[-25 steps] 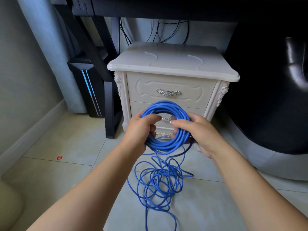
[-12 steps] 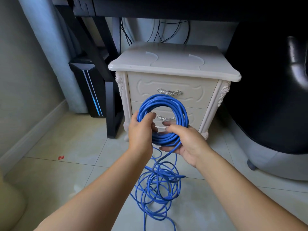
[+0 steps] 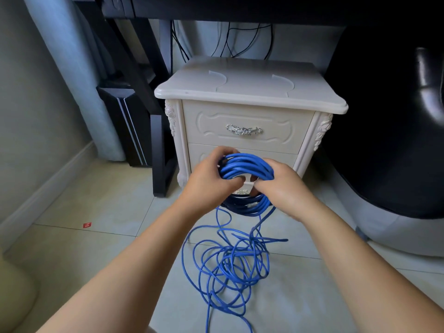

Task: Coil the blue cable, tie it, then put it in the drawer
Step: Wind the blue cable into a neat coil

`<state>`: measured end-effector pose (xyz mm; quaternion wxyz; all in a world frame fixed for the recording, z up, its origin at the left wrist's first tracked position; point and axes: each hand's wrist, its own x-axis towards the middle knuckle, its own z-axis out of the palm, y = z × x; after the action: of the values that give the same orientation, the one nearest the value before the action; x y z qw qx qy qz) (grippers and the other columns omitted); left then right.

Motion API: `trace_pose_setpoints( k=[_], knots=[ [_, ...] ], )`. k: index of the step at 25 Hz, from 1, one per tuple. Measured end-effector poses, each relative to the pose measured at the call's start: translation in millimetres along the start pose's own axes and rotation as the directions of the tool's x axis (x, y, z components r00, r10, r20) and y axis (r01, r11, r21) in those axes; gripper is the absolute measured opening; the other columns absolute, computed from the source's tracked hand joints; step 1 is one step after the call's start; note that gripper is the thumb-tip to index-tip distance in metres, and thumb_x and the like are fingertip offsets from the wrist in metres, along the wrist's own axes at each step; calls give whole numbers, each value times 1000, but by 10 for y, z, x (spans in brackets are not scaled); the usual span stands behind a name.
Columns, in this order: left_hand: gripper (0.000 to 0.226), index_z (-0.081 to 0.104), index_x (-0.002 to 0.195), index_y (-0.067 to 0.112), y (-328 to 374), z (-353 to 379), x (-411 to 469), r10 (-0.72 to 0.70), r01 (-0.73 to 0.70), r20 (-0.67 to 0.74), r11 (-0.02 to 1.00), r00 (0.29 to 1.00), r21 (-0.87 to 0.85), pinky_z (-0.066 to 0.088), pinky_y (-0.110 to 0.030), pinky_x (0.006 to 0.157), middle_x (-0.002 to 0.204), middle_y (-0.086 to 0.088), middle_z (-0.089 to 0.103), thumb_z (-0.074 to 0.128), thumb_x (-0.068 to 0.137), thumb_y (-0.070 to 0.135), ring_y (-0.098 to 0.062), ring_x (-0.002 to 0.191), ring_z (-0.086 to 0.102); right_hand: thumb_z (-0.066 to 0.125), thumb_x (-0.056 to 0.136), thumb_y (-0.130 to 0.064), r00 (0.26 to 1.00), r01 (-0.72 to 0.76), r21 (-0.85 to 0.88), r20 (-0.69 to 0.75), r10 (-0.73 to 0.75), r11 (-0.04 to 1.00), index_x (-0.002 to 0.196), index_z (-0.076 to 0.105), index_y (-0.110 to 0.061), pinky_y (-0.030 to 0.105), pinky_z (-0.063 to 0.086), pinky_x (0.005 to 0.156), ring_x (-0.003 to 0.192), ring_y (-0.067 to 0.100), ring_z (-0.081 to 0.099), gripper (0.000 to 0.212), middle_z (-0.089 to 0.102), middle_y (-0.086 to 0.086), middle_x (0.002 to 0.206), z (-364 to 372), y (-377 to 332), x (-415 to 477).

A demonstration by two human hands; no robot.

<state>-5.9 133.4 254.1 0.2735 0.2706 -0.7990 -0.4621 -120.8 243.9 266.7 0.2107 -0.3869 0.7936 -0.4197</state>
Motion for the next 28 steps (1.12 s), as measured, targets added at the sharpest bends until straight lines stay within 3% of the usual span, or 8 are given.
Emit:
trace_pose_setpoints(
  k=[3,5,7,10,16,21,24,28],
  knots=[
    [12,59,81,15,4,19,-7,-34,37,-30,995,999,96,43,-29,60,61,5,55,70,80,18,-11,56,47,58,79,-4,999,23,-104,32,-20,994,82,61,-28,21,43,59,62,4,56,25,64,-10,69,12,-7,27],
    [15,58,79,8,-6,66,1,-116,112,-78,992,990,-58,43,-32,60,56,4,48,69,82,18,-15,55,42,57,80,-9,1000,2,-49,-14,-2,999,83,62,-27,28,46,64,68,12,61,19,68,-10,67,28,-7,33],
    [16,60,82,3,10,93,10,-224,189,-100,944,970,-271,41,-34,60,52,6,41,69,84,16,-15,52,39,58,80,-10,997,-39,176,-58,50,984,85,64,-23,32,51,72,73,17,68,15,73,-2,69,35,-2,48],
    [13,59,78,11,9,94,29,-344,249,-115,838,932,-486,39,-34,61,47,10,38,68,86,15,-11,42,37,62,78,-5,988,-150,417,30,152,897,85,62,-15,37,54,77,77,25,70,12,73,8,73,64,2,39],
    [10,58,82,15,18,57,41,-421,189,-142,650,896,-736,38,-29,56,53,6,35,63,89,10,-12,46,34,69,83,-17,982,-191,485,86,170,853,86,56,-21,33,55,71,76,15,65,15,66,1,82,228,37,-17],
    [7,59,88,13,19,54,-9,-407,314,38,638,913,-703,51,-40,74,59,1,47,66,88,12,-13,53,49,60,84,-8,980,-117,439,-95,176,891,80,52,-19,28,55,56,62,16,61,14,60,3,70,202,14,-28],
    [15,61,96,11,7,-61,-6,-316,308,79,784,945,-539,53,-40,79,70,0,60,71,86,14,-16,65,63,58,84,-7,988,-83,338,-93,121,938,75,50,-21,28,52,52,54,12,56,18,55,-6,59,86,15,-6],
    [21,64,99,12,26,-174,-7,-107,127,87,953,990,-276,53,-25,71,73,3,63,72,82,3,-11,67,60,57,81,-18,999,26,-77,-29,-28,997,77,50,-27,32,43,59,58,16,50,12,53,-10,60,0,27,11]
  ],
)
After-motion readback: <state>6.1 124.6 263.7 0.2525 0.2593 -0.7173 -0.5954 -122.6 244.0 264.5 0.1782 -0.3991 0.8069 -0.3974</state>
